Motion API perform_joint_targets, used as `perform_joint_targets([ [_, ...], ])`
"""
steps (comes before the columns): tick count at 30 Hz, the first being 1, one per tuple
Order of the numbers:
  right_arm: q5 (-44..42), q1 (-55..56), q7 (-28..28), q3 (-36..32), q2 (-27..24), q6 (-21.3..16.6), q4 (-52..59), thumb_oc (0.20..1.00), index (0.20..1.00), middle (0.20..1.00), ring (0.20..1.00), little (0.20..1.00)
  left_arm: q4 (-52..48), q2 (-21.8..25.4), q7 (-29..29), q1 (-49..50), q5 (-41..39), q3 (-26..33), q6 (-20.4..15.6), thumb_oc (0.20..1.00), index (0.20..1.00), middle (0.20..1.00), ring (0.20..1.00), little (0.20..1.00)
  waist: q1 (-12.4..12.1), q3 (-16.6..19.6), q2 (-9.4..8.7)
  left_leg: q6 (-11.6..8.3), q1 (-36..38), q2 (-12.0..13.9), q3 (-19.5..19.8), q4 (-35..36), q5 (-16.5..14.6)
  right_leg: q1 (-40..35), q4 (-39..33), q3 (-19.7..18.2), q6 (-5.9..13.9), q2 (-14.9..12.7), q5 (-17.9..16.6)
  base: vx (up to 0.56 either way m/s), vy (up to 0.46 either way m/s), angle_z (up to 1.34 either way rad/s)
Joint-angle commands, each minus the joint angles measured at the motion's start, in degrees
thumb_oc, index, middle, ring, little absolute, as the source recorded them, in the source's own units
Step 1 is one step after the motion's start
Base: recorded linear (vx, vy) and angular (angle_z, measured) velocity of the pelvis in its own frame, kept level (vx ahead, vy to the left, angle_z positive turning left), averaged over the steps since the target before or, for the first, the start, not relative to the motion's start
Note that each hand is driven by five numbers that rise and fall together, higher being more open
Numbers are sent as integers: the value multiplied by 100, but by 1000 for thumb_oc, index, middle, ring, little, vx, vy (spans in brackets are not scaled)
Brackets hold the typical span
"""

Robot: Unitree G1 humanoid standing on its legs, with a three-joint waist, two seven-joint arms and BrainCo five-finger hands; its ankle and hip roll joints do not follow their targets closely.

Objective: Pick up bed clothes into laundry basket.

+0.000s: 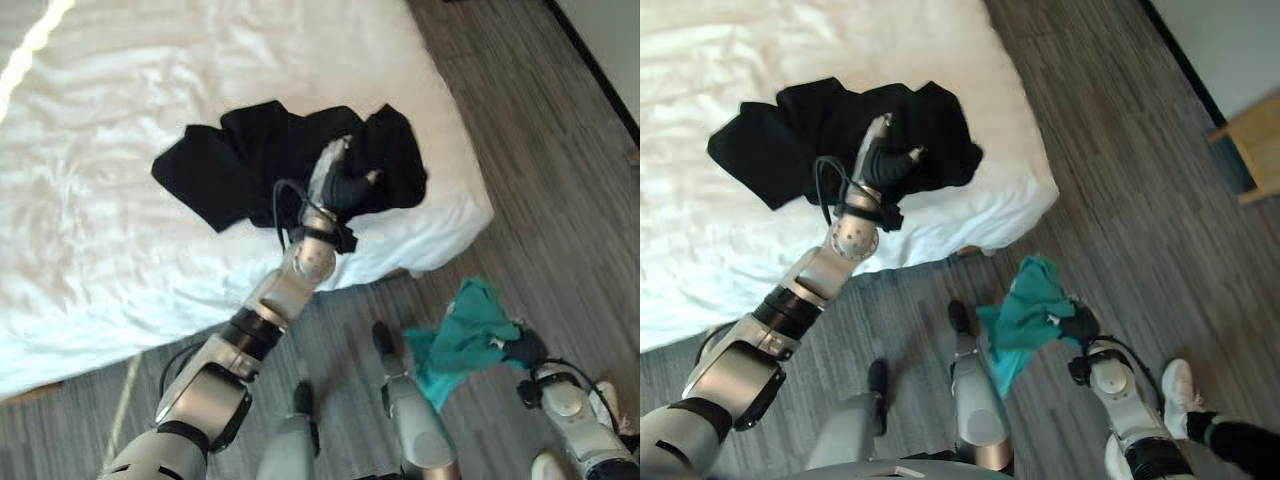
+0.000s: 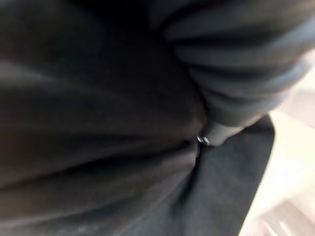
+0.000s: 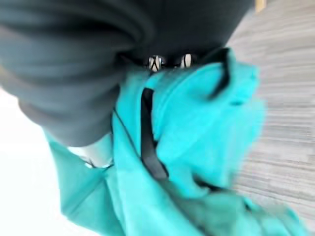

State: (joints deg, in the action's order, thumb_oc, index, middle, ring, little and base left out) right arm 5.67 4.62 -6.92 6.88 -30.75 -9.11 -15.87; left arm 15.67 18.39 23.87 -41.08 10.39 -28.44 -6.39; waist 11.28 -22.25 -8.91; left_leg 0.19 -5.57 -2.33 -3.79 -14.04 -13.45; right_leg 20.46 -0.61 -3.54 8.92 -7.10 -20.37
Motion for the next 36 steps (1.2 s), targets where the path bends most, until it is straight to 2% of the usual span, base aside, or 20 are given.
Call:
perform_joint_targets([
  [1,18,510,110,-182,-601,-329,842,200,200,200,200,200,78,-411,-260,-8,156,98,-308,200,200,200,200,200,191,-56,484,-381,1074,623,-208,1477,430,-9,609,827,510,-579,1145,-335,146,-169],
  [4,-102,746,327,-402,-691,-470,1520,200,200,200,200,200,-7,-317,-430,348,-7,181,-250,200,200,200,200,200,24,52,494,-250,972,678,-842,1361,520,-365,1247,1303,296,-679,1469,-264,32,-161],
  [6,171,393,163,-55,-514,-404,1085,200,200,200,200,200,-46,-348,-537,694,-197,199,-316,200,200,200,200,200,-339,152,570,-227,795,744,-1241,1263,646,-715,1454,1745,218,-913,1642,-258,-60,-157],
  [9,825,-256,-41,425,-435,-239,976,200,200,200,200,200,-391,-269,-684,1053,-395,236,-345,200,200,200,200,200,-781,373,560,-239,635,816,-1874,1201,819,-1256,1339,2517,260,-1240,1561,-200,-136,-170],
  [12,1117,-784,-269,548,-456,-176,1171,200,200,200,200,200,-724,-4,-680,1408,-529,489,-321,200,200,200,200,200,-1128,562,520,-311,655,952,-2513,1313,974,-1535,1171,3328,411,-1578,1164,-106,-217,-221],
  [13,1236,-931,-345,597,-479,-151,1186,200,200,200,200,200,-729,70,-688,1495,-514,566,-314,200,200,200,200,200,-1199,649,533,-385,790,1025,-2590,1439,916,-1594,1148,3469,530,-1622,1133,43,-278,-178],
  [16,1274,-1264,-278,865,-433,-219,1362,200,200,200,200,200,-585,266,-747,1986,-414,763,-304,200,200,200,200,200,-1340,781,473,-547,1027,1302,-3009,1499,1119,-1693,810,3915,420,-1451,1291,113,-326,-110],
  [19,1447,-1352,-229,1132,-489,-241,1433,200,200,200,200,200,-149,147,-830,2295,-447,884,-299,200,200,200,200,200,-1249,871,532,-780,1155,1725,-3117,1152,1175,-1792,187,3760,202,-965,1608,166,-372,-53],
  [20,1543,-1415,-215,1202,-527,-234,1414,200,200,200,200,200,-102,116,-802,2337,-533,977,-336,200,200,200,200,200,-1244,846,554,-893,1105,1863,-3002,723,1443,-1863,14,3631,171,-784,1709,219,-471,-36],
  [21,1725,-1522,-243,1355,-611,-203,1381,200,200,200,200,200,-72,87,-800,2388,-627,1001,-367,200,200,200,200,200,-1334,713,634,-1165,875,2250,-2590,-159,1780,-2021,-238,3377,-37,-404,1834,157,-427,-79],
  [22,1808,-1537,-235,1438,-667,-223,1387,200,200,200,200,200,-89,57,-819,2428,-653,1003,-398,200,200,200,200,200,-1412,633,632,-1075,673,2305,-2341,-499,2014,-2078,-334,3380,-154,-310,1855,197,-448,-141],
  [23,1689,-1507,-166,1492,-653,-241,1486,200,200,200,200,200,-72,28,-741,2477,-714,1039,-416,200,200,200,200,200,-1596,512,549,-881,140,1837,-1274,-698,1604,-2211,-419,2897,-235,-217,2008,87,-217,-151],
  [24,1682,-1508,-159,1481,-653,-238,1494,200,200,200,200,200,-68,31,-738,2465,-715,1034,-419,200,200,200,200,200,-1583,517,530,-849,95,1809,-1267,-720,1611,-2188,-420,2912,-230,-248,1988,169,-180,-146],
  [25,1592,-1526,-138,1499,-644,-248,1477,200,200,200,200,200,-27,20,-686,2427,-689,1034,-419,200,200,200,200,200,-1652,461,547,-822,-125,1680,-976,-672,1416,-2245,-430,2741,-210,-209,2049,235,-115,-132],
  [26,1143,-1740,1,1138,-1143,-302,1540,200,200,200,200,200,-43,155,-668,2476,-629,1223,-417,200,200,200,200,200,-1687,500,528,-786,-332,1533,-961,-235,1320,-2330,-439,2592,-141,-181,2114,237,-121,-123],
  [28,722,-2035,82,1059,-1367,-272,1595,200,200,200,200,200,-26,252,-802,2508,-684,1280,-438,200,200,200,200,200,-1770,574,574,-751,-382,1389,-1063,158,1466,-2408,-439,2529,-101,-133,2159,312,-67,-95],
  [30,-16,-2873,145,1330,-1195,-233,1581,200,200,200,200,200,-53,413,-775,2766,-707,1381,-440,200,200,200,200,200,-2054,637,692,-739,-626,1022,-1050,1042,2006,-2691,-439,2191,-95,147,2331,504,-44,-96],
  [33,-231,-3060,201,1406,-1121,-258,1607,200,200,200,200,200,56,402,-760,2809,-745,1475,-411,200,200,200,200,200,-2208,684,800,-779,-842,994,-1059,1534,2424,-2916,-439,2032,-115,312,2475,471,-11,-102],
  [34,-293,-3078,177,1362,-1047,-254,1601,200,200,200,200,200,81,375,-770,2938,-789,1533,-405,200,200,200,200,200,-2284,689,851,-806,-1082,1050,-1359,1731,2540,-3246,-439,1984,-134,372,2665,504,11,-68],
  [36,-284,-3048,168,1339,-973,-251,1633,200,200,200,200,200,41,341,-781,3019,-839,1574,-417,200,200,200,200,200,-2316,700,851,-787,-1129,1065,-1526,1755,2539,-3379,-439,1926,-157,395,2748,418,37,-24],
])
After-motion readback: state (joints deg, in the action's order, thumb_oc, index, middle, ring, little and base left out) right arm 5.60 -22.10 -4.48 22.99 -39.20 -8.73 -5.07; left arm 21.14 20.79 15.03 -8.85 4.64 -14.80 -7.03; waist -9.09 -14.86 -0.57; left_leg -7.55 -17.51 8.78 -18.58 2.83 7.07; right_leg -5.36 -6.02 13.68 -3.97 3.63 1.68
